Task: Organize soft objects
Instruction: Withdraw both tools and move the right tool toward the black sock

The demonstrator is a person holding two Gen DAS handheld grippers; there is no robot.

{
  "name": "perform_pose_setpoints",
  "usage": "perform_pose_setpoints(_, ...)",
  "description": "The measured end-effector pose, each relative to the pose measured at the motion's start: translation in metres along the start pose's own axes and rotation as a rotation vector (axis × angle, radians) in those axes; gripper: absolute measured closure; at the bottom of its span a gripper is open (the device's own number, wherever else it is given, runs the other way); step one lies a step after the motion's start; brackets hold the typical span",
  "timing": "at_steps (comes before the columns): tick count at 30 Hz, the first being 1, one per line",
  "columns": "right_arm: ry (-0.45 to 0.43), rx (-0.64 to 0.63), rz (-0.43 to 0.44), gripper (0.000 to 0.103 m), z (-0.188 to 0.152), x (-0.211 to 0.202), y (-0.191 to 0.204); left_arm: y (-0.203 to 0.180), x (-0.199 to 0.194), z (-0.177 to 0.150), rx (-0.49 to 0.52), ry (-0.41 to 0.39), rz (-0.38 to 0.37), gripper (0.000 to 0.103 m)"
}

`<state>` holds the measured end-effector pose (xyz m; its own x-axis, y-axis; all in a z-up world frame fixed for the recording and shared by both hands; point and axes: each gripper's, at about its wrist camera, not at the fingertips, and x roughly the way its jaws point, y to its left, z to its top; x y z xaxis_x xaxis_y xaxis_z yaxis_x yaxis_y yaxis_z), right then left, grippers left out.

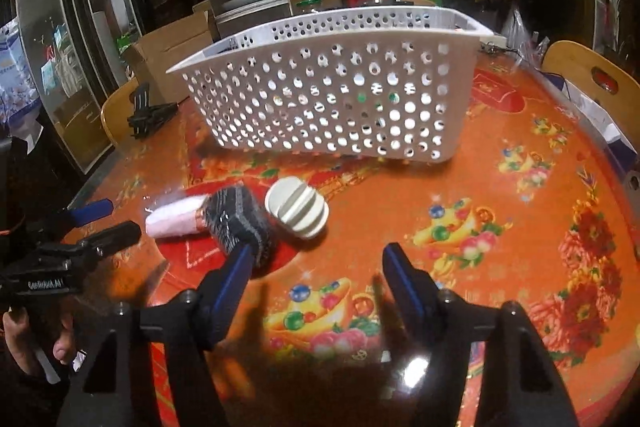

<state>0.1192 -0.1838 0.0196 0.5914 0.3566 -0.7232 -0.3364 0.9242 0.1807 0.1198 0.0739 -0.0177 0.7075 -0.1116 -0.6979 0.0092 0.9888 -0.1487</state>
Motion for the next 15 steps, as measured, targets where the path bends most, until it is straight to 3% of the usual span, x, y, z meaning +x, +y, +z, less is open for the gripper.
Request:
perform_pose_setpoints(8,0.028,-0.035,0.022,0.053,0.02,0.017,0.006,0.035,0.019,0.015,-0.038,0.041,0.041,0.022)
perform_pose_setpoints(12,0.05,-0.057,0.021,0.056,0.025,0.029,0.01,0.046,0.036,0.016,-0.041,0.082,0.06,0.025)
perform_pose_setpoints(15,0.059,-0.065,0.024,0.057,0.028,0.035,0.01,0.05,0.043,0.015,-0.05,0.096,0.024,0.025)
